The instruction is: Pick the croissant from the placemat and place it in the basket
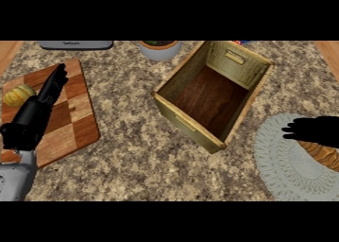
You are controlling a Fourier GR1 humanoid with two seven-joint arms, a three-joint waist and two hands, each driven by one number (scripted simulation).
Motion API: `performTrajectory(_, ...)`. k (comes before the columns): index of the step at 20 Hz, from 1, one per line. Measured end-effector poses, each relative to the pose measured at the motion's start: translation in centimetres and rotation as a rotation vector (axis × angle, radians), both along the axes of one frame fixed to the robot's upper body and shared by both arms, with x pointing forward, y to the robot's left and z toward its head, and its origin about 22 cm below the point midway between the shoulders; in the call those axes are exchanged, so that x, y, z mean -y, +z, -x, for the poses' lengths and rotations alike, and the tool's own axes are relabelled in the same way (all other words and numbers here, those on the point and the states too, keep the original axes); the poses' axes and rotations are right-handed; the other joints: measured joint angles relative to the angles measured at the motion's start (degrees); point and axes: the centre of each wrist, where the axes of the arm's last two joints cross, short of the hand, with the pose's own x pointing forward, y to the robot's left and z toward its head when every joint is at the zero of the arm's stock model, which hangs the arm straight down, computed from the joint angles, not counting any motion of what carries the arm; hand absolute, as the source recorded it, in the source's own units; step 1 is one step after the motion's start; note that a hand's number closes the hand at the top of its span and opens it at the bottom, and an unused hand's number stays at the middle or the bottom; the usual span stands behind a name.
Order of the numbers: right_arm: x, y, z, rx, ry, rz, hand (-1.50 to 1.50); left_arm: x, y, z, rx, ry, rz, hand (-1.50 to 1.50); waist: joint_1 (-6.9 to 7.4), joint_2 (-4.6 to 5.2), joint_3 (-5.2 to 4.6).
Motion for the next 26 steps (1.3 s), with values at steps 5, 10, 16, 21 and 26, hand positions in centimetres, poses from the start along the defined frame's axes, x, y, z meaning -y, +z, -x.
performTrajectory(5,0.4,-1.1,0.0,-0.016,-0.008,-0.005,1.50,-0.4,0.0,-0.4,0.003,0.000,-0.001,0.00,0.11,-0.12,-0.15)
performTrajectory(10,0.7,-1.7,-0.1,-0.008,-0.006,-0.035,1.50,-0.5,-0.2,0.3,0.004,0.002,-0.003,0.00,0.31,-0.48,-0.56)
performTrajectory(16,0.3,-2.4,-0.3,0.033,0.005,-0.055,1.50,-0.5,0.1,0.2,0.010,0.004,-0.006,0.00,0.03,-0.74,-1.02)
performTrajectory(21,5.0,-1.6,1.5,0.140,-0.508,-0.062,1.50,-1.8,-0.2,0.7,-0.005,0.060,-0.011,0.00,-4.03,-1.48,-0.74)
performTrajectory(26,8.1,-0.6,3.0,0.298,-1.003,-0.053,1.50,-2.6,-0.6,1.2,-0.019,0.096,-0.014,0.00,-5.92,-1.82,-0.57)
